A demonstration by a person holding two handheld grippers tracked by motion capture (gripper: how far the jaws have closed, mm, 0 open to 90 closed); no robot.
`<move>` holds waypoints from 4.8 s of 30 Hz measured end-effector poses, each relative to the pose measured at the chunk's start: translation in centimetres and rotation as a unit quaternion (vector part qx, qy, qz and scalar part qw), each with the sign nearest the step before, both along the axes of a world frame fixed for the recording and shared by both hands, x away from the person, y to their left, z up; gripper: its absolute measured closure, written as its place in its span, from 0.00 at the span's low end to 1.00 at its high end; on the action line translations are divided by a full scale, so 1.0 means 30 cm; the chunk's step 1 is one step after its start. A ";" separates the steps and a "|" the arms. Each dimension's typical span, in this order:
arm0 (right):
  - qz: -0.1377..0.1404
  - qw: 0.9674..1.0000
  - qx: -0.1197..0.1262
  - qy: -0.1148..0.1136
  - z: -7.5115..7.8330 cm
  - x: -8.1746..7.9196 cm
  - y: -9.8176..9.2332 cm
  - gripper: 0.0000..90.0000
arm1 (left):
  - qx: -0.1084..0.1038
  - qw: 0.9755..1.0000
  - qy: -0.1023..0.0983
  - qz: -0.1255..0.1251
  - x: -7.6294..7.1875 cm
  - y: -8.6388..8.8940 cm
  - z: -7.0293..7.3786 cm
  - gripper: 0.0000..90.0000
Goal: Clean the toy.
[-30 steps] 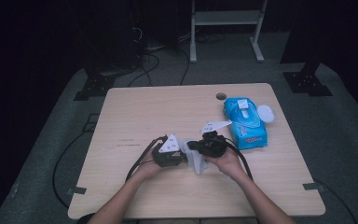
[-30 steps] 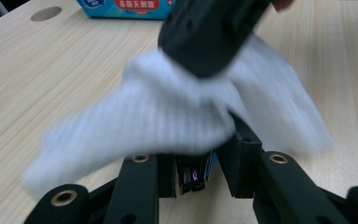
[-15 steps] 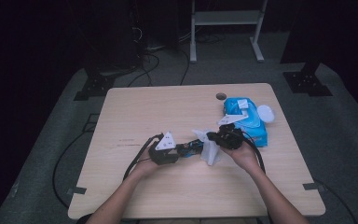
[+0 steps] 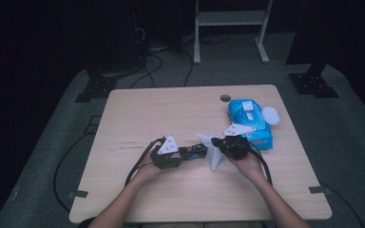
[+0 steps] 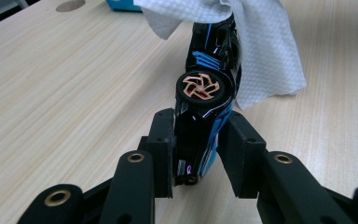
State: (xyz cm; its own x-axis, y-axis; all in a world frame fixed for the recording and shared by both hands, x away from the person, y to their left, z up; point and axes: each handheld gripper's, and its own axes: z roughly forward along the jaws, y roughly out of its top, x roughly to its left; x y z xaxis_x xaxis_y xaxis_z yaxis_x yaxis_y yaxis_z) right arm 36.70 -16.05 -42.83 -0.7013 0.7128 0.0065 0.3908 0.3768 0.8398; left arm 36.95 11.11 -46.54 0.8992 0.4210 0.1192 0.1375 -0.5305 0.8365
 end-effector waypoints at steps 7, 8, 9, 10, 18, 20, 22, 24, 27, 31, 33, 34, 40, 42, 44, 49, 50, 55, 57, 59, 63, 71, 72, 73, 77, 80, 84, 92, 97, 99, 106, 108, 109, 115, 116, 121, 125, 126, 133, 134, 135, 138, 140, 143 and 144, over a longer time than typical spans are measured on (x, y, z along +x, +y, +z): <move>0.005 1.000 -0.002 -0.018 -0.008 -0.047 -0.008 0.98 | 0.012 1.000 0.000 -0.005 -0.023 -0.003 -0.004 0.66; 0.005 1.000 -0.002 -0.018 -0.009 -0.053 -0.010 0.98 | 0.011 1.000 0.002 -0.007 -0.025 -0.005 -0.005 0.65; 0.007 1.000 -0.002 -0.019 -0.010 -0.057 -0.012 0.98 | 0.014 1.000 -0.001 -0.011 -0.026 -0.006 -0.006 0.64; 0.007 1.000 -0.002 -0.019 -0.011 -0.065 -0.014 0.98 | 0.018 1.000 -0.002 -0.014 -0.028 -0.006 -0.006 0.63; 0.012 1.000 0.000 -0.009 -0.024 -0.104 -0.027 0.98 | 0.043 0.998 -0.012 -0.046 -0.043 -0.015 -0.017 0.54; 0.014 1.000 -0.005 -0.008 -0.031 -0.111 -0.026 0.98 | 0.047 0.997 -0.017 -0.054 -0.047 -0.015 -0.019 0.52; 0.015 1.000 -0.004 -0.002 -0.036 -0.116 -0.027 0.98 | 0.050 0.997 -0.018 -0.062 -0.048 -0.013 -0.017 0.50; 0.020 1.000 -0.003 0.008 -0.039 -0.117 -0.029 0.98 | 0.056 0.996 -0.020 -0.070 -0.047 -0.010 -0.016 0.47; 0.028 0.999 -0.007 0.020 -0.041 -0.121 -0.027 0.98 | 0.058 0.995 -0.024 -0.078 -0.052 -0.012 -0.018 0.44; 0.044 0.998 0.021 0.044 -0.025 -0.113 -0.026 0.98 | 0.060 0.994 -0.029 -0.088 -0.059 -0.018 -0.020 0.40; 0.046 0.997 0.030 0.050 -0.015 -0.101 -0.025 0.98 | 0.059 0.994 -0.028 -0.089 -0.060 -0.020 -0.019 0.40; 0.041 0.998 0.028 0.048 -0.012 -0.089 -0.023 0.98 | 0.065 0.993 -0.030 -0.089 -0.058 -0.021 -0.020 0.40; 0.021 0.997 0.007 0.073 -0.064 -0.033 -0.010 0.98 | 0.046 0.996 -0.021 -0.079 -0.054 -0.020 -0.017 0.30; 0.021 0.997 0.010 0.073 -0.072 -0.033 -0.008 0.98 | 0.035 0.997 -0.013 -0.064 -0.045 -0.022 -0.018 0.24; 0.021 0.997 0.011 0.072 -0.075 -0.034 -0.011 0.98 | 0.034 0.998 -0.007 -0.056 -0.033 -0.023 -0.022 0.21; 0.029 0.997 0.008 0.065 -0.078 -0.039 -0.012 0.98 | 0.024 0.999 0.011 -0.045 -0.010 -0.038 -0.030 0.15; 0.032 0.998 0.007 0.060 -0.077 -0.039 -0.010 0.98 | 0.025 0.999 0.013 -0.043 -0.007 -0.044 -0.033 0.15; 0.034 0.998 0.003 0.053 -0.070 -0.041 0.008 0.98 | 0.042 0.997 0.037 -0.047 0.002 -0.068 -0.052 0.16; 0.037 0.998 0.000 0.052 -0.069 -0.042 0.017 0.98 | 0.053 0.997 0.043 -0.045 0.005 -0.068 -0.053 0.16; 0.037 0.998 -0.006 0.051 -0.069 -0.045 0.024 0.98 | 0.050 0.997 0.047 -0.043 0.006 -0.063 -0.053 0.16; 0.041 0.997 -0.004 0.058 -0.070 -0.045 0.023 0.98 | 0.049 0.996 0.044 -0.051 0.005 -0.059 -0.049 0.24; 0.073 0.995 -0.006 0.063 -0.078 -0.055 0.107 0.98 | 0.054 0.997 0.031 -0.050 -0.002 -0.067 -0.040 0.26; 0.084 0.994 -0.006 0.067 -0.080 -0.055 0.134 0.98 | 0.055 0.997 0.031 -0.050 -0.002 -0.067 -0.040 0.26; 0.089 0.994 -0.008 0.066 -0.082 -0.056 0.150 0.98 | 0.057 0.997 0.031 -0.050 -0.003 -0.067 -0.042 0.26; 0.106 0.992 -0.027 0.058 -0.086 -0.053 0.189 0.98 | 0.064 0.996 0.030 -0.053 -0.002 -0.062 -0.046 0.26; 0.092 0.994 -0.029 0.053 -0.080 -0.049 0.164 0.98 | 0.063 0.996 0.026 -0.053 -0.006 -0.064 -0.045 0.26; 0.069 0.996 -0.027 0.050 -0.073 -0.046 0.101 0.98 | 0.059 0.997 0.020 -0.054 -0.007 -0.066 -0.037 0.26; 0.057 0.997 -0.019 0.048 -0.077 -0.048 0.054 0.98 | 0.057 0.997 0.025 -0.050 -0.003 -0.064 -0.038 0.24; 0.055 0.997 -0.013 0.051 -0.079 -0.043 0.050 0.98 | 0.064 0.996 0.037 -0.049 0.004 -0.059 -0.049 0.28; 0.053 0.997 -0.016 0.052 -0.076 -0.046 0.054 0.98 | 0.066 0.996 0.037 -0.049 0.004 -0.060 -0.048 0.28; 0.108 0.992 -0.008 0.063 -0.079 -0.065 0.156 0.98 | 0.078 0.995 0.030 -0.054 -0.008 -0.076 -0.042 0.29; 0.127 0.990 -0.008 0.067 -0.081 -0.068 0.194 0.98 | 0.079 0.995 0.029 -0.055 -0.011 -0.075 -0.042 0.29; 0.131 0.989 -0.010 0.066 -0.081 -0.068 0.204 0.98 | 0.079 0.995 0.030 -0.055 -0.009 -0.071 -0.042 0.29; 0.106 0.992 -0.032 0.056 -0.073 -0.055 0.156 0.98 | 0.076 0.995 0.033 -0.049 -0.007 -0.066 -0.043 0.29; 0.097 0.993 -0.034 0.055 -0.070 -0.054 0.136 0.98 | 0.077 0.995 0.032 -0.050 -0.007 -0.066 -0.043 0.29; 0.079 0.994 -0.033 0.064 -0.065 -0.056 0.092 0.98 | 0.078 0.995 0.030 -0.046 -0.008 -0.076 -0.040 0.29; 0.113 0.991 -0.021 0.067 -0.073 -0.068 0.156 0.98 | 0.083 0.995 0.028 -0.045 -0.009 -0.082 -0.040 0.29; 0.119 0.990 -0.022 0.067 -0.075 -0.069 0.174 0.98 | 0.081 0.995 0.030 -0.044 -0.008 -0.079 -0.040 0.29; 0.100 0.993 -0.035 0.057 -0.071 -0.053 0.140 0.98 | 0.079 0.996 0.032 -0.035 -0.005 -0.055 -0.041 0.29; 0.091 0.994 -0.035 0.056 -0.070 -0.052 0.113 0.98 | 0.079 0.996 0.032 -0.034 -0.005 -0.054 -0.041 0.29; 0.081 0.994 -0.033 0.058 -0.070 -0.053 0.093 0.98 | 0.080 0.996 0.032 -0.034 -0.003 -0.053 -0.040 0.29; 0.053 0.996 -0.032 0.061 -0.065 -0.054 0.011 0.98 | 0.081 0.996 0.029 -0.033 -0.001 -0.056 -0.039 0.29; 0.044 0.997 -0.033 0.062 -0.062 -0.059 -0.010 0.98 | 0.082 0.996 0.027 -0.033 -0.002 -0.060 -0.037 0.29; 0.053 0.996 -0.036 0.065 -0.059 -0.068 0.017 0.98 | 0.076 0.996 0.027 -0.031 -0.005 -0.066 -0.035 0.29; 0.061 0.995 -0.033 0.066 -0.061 -0.069 0.037 0.98 | 0.075 0.996 0.026 -0.031 -0.006 -0.067 -0.034 0.29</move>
State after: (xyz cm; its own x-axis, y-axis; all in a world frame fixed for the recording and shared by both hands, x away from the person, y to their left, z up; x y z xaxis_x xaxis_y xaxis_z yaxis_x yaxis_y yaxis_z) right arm 34.63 -14.92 -44.66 -0.7793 0.6237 0.0609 0.4442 0.4813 0.7557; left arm 36.78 9.09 -47.57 0.9297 0.3452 0.1285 0.1420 -0.6577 0.7398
